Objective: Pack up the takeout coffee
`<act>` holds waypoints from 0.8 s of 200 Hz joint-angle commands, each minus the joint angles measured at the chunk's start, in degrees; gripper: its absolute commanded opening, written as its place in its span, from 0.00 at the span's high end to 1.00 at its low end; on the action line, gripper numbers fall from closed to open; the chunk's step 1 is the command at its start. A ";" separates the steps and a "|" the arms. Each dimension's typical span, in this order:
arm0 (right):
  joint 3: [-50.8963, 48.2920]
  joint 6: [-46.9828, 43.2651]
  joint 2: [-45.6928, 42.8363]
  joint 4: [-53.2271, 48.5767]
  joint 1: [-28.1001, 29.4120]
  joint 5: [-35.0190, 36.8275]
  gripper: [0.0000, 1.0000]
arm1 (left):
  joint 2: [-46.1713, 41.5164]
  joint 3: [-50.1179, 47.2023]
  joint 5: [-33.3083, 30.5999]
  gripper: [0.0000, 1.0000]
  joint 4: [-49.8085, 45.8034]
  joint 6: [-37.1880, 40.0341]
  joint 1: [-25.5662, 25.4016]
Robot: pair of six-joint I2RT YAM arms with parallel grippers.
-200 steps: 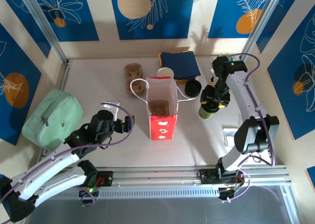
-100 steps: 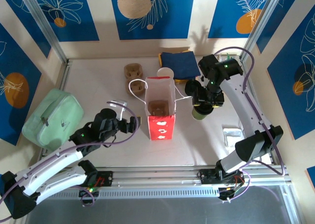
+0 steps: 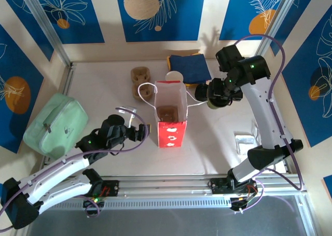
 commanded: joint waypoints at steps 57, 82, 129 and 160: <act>13.58 4.79 1.64 -8.77 6.50 0.80 0.37 | 2.03 -1.33 1.67 0.09 3.73 0.36 -0.94; 17.09 6.06 3.36 -8.78 10.94 1.71 0.37 | 2.61 -1.73 1.70 0.09 4.51 0.31 -1.15; 22.76 8.22 6.62 -8.73 18.40 2.88 0.37 | 5.63 -2.48 1.81 0.10 7.15 0.29 -2.24; 23.45 8.81 8.06 -8.68 22.02 2.37 0.37 | 7.39 -2.50 1.44 0.10 8.37 0.61 -3.23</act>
